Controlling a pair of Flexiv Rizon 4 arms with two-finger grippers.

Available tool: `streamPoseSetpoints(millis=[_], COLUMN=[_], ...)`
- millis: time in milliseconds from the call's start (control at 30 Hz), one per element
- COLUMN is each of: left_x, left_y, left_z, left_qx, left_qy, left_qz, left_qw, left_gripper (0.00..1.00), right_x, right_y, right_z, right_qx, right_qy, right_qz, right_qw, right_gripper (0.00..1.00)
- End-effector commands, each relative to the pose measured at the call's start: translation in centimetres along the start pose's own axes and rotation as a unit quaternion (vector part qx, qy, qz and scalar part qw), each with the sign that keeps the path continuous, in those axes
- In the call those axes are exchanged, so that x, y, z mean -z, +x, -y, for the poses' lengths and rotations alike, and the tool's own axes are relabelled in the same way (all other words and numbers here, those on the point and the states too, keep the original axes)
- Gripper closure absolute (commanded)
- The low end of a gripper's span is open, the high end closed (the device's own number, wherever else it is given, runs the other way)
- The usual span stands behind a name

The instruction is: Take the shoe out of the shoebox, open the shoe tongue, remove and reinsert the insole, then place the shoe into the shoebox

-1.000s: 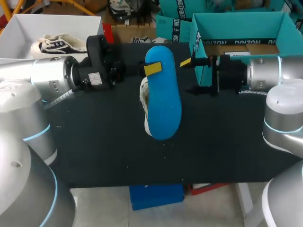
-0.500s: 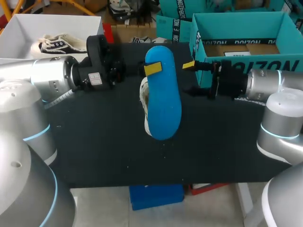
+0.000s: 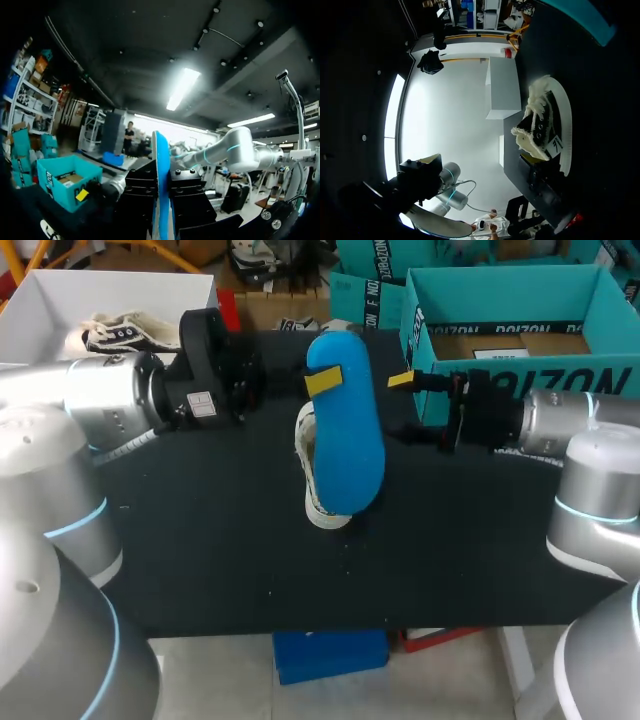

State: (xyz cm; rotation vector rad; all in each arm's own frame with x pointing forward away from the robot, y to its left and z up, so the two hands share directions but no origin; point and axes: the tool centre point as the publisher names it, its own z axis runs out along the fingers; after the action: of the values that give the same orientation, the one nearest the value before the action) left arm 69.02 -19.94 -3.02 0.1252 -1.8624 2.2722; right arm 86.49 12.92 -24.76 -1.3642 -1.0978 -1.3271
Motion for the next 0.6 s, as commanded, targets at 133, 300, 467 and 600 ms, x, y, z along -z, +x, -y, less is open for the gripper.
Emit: streamPoseSetpoints(millis=[133, 300, 467, 600], left_x=[0.1, 1.2, 2.4, 3.4], left_y=[0.2, 0.7, 0.8, 0.2], left_z=[1.2, 0.2, -1.4, -3.0], left_qx=[-0.213, -0.351, -0.464, -0.510], left_qy=[-0.057, -0.098, -0.131, -0.145], left_qz=[-0.019, -0.013, -0.013, -0.021], left_qw=[0.975, 0.931, 0.876, 0.847], left_gripper=[1.00, 1.00, 1.00, 1.00], right_x=[-0.2, -0.2, -0.2, -0.2], right_y=[-0.1, -0.1, -0.1, -0.1], right_z=[0.0, 0.0, 0.0, 0.0], right_qx=[0.000, 0.000, 0.000, 0.000], right_qy=[-0.002, -0.002, -0.002, -0.002], right_qz=[0.000, 0.000, 0.000, 0.000], right_qw=[1.000, 1.000, 1.000, 1.000], right_gripper=[0.00, 0.00, 0.00, 0.00])
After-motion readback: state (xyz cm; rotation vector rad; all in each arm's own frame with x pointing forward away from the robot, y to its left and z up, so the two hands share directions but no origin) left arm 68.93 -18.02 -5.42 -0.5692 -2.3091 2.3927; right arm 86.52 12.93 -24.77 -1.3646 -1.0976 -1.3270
